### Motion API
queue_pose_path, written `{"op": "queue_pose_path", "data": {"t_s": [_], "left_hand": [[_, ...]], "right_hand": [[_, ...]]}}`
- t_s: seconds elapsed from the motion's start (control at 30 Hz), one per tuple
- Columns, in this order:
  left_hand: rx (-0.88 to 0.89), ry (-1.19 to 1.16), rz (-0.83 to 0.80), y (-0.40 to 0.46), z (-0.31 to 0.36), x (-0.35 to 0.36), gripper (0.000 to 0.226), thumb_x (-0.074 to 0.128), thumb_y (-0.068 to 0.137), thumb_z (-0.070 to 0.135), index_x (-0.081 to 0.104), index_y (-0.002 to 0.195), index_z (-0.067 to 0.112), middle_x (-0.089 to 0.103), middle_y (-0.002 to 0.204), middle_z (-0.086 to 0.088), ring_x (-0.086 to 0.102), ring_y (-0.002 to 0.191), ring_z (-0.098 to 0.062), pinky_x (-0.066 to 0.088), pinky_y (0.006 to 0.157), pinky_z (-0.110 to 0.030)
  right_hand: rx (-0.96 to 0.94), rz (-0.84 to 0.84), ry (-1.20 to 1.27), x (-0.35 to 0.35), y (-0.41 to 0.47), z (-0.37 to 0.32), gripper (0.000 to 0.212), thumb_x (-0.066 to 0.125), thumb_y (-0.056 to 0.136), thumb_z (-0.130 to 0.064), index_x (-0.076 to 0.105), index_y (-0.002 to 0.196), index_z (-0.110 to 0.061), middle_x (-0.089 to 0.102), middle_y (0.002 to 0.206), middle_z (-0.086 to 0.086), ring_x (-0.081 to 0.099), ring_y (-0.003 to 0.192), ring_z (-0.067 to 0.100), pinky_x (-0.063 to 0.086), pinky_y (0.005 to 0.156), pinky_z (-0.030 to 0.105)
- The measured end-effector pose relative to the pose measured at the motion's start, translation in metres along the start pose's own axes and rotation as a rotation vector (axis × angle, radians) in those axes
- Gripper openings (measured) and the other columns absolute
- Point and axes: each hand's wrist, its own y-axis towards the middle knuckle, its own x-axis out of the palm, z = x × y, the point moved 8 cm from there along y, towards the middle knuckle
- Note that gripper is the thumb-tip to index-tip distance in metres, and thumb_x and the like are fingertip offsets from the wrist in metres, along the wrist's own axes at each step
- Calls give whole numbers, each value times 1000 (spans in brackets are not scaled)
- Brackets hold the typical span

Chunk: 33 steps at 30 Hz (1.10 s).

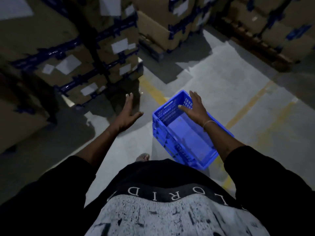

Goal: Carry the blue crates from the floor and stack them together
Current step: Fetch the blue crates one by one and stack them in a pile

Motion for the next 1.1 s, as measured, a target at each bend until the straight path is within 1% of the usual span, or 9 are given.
{"op": "queue_pose_path", "data": {"t_s": [0.17, 0.27, 0.37, 0.43, 0.5, 0.63, 0.8, 1.03, 1.1], "left_hand": [[-127, -86, 131, -82, -18, -15, 101, 61, 94, 59, -9, 162, 33, -21, 168, 7, -8, 155, -10, 15, 127, -43], [-224, -131, 237, -134, -35, -30, 102, 60, 90, 68, -9, 159, 41, -19, 167, 14, -2, 157, -16, 22, 126, -50], [-279, -157, 343, -185, -48, -42, 99, 61, 94, 59, -8, 161, 36, -19, 168, 12, -6, 156, -13, 21, 126, -41], [-328, -155, 416, -219, -57, -50, 95, 60, 98, 49, -8, 162, 31, -18, 169, 8, -6, 155, -8, 23, 118, -27], [-373, -175, 484, -253, -70, -58, 94, 59, 98, 50, -9, 161, 36, -19, 169, 9, -1, 154, -7, 26, 110, -23], [-439, -258, 615, -326, -107, -77, 96, 59, 95, 60, -10, 159, 45, -20, 167, 14, 4, 157, -14, 26, 121, -36], [-528, -311, 747, -418, -156, -106, 97, 57, 92, 68, -11, 157, 47, -20, 167, 16, 5, 158, -16, 22, 126, -48], [-634, -353, 922, -565, -226, -146, 94, 57, 95, 61, -9, 160, 43, -19, 168, 14, 14, 156, -14, 24, 125, -44], [-670, -366, 957, -604, -241, -152, 94, 56, 94, 64, -8, 160, 43, -17, 168, 15, 14, 156, -14, 24, 125, -45]], "right_hand": [[-138, -156, -27, 41, -1, -46, 90, 69, 86, -48, 18, 156, -21, 7, 165, 2, 8, 151, 16, 17, 120, 33], [-244, -251, -39, 73, -12, -77, 88, 69, 88, -45, 20, 156, -20, 9, 164, 5, 12, 151, 18, 20, 118, 34], [-331, -334, -67, 110, -28, -111, 88, 69, 87, -46, 21, 156, -19, 11, 163, 6, 11, 151, 18, 19, 119, 34], [-372, -372, -93, 136, -40, -131, 90, 68, 86, -49, 20, 156, -19, 12, 164, 5, 10, 151, 17, 16, 120, 32], [-399, -416, -117, 163, -54, -151, 92, 67, 85, -55, 19, 156, -22, 11, 164, 2, 9, 151, 15, 15, 121, 32], [-483, -531, -153, 224, -87, -200, 92, 65, 85, -57, 17, 157, -24, 7, 165, -1, 7, 151, 13, 14, 116, 27], [-559, -635, -185, 307, -136, -266, 91, 66, 85, -56, 19, 157, -24, 7, 165, -1, 9, 151, 15, 17, 122, 38], [-673, -801, -224, 445, -238, -358, 95, 61, 81, -68, 16, 156, -31, 5, 165, -6, 7, 151, 15, 16, 122, 42], [-698, -850, -214, 479, -267, -378, 92, 63, 83, -63, 17, 156, -30, 5, 165, -5, 8, 151, 15, 16, 120, 38]]}}
